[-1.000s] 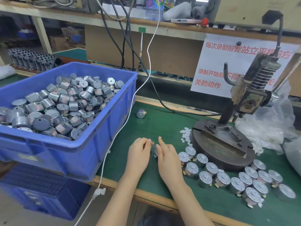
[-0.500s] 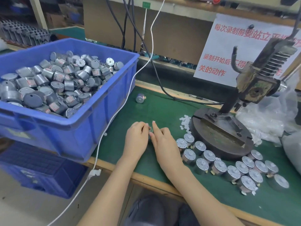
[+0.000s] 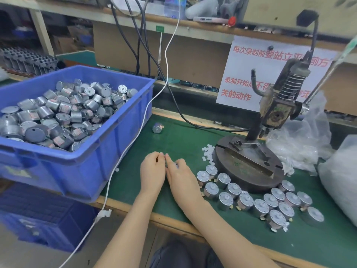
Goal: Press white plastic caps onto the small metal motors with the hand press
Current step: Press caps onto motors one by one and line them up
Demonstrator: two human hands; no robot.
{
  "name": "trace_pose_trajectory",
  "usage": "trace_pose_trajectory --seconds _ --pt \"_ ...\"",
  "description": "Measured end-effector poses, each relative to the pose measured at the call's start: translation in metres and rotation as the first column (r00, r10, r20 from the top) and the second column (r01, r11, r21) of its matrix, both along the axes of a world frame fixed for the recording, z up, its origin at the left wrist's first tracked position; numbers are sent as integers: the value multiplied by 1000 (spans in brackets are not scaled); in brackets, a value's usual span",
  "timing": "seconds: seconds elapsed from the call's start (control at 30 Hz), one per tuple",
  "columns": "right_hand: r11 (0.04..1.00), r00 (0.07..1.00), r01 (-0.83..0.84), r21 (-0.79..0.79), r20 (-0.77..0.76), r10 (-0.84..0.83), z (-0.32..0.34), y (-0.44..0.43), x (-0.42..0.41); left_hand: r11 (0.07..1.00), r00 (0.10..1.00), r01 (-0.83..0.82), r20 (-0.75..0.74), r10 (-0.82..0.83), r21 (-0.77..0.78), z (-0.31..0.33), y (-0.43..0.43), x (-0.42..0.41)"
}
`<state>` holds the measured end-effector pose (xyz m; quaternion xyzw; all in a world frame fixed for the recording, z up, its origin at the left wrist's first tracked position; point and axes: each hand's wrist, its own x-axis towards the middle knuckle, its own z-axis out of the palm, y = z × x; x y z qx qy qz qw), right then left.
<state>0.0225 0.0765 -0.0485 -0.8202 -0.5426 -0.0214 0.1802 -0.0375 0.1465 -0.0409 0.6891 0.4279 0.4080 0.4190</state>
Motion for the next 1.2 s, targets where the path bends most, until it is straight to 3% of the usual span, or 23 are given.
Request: trace_pose_trajectory --seconds 0.13,0.27,0.33,0.53,0.67,0.73,0.9,1.2 --pt "994 1000 9 106 -19 -7 1 -5 -3 1000 999 -14 49 15 -15 1 -2 -2" --pt "942 979 2 335 -192 66 8 -16 -6 972 971 207 144 -190 -108 5 -10 -9" --pt "928 974 -21 372 -200 103 10 -17 -7 944 940 301 206 -271 -132 7 -14 -13" --pt "945 984 15 326 -170 43 13 -17 -8 895 898 414 236 -371 -168 11 -13 -16" --pt "921 996 17 390 75 -50 19 -16 -11 898 892 414 266 -366 -151 9 -13 -17" --pt "916 987 41 399 123 -98 22 -17 -13 900 894 405 275 -353 -160 9 -12 -16" --pt "922 994 101 374 -79 -77 17 -18 -10 906 899 386 292 -327 -174 7 -13 -15" --pt "949 985 56 311 -173 -1 4 -15 -2 941 923 287 313 -222 -179 2 -10 -14"
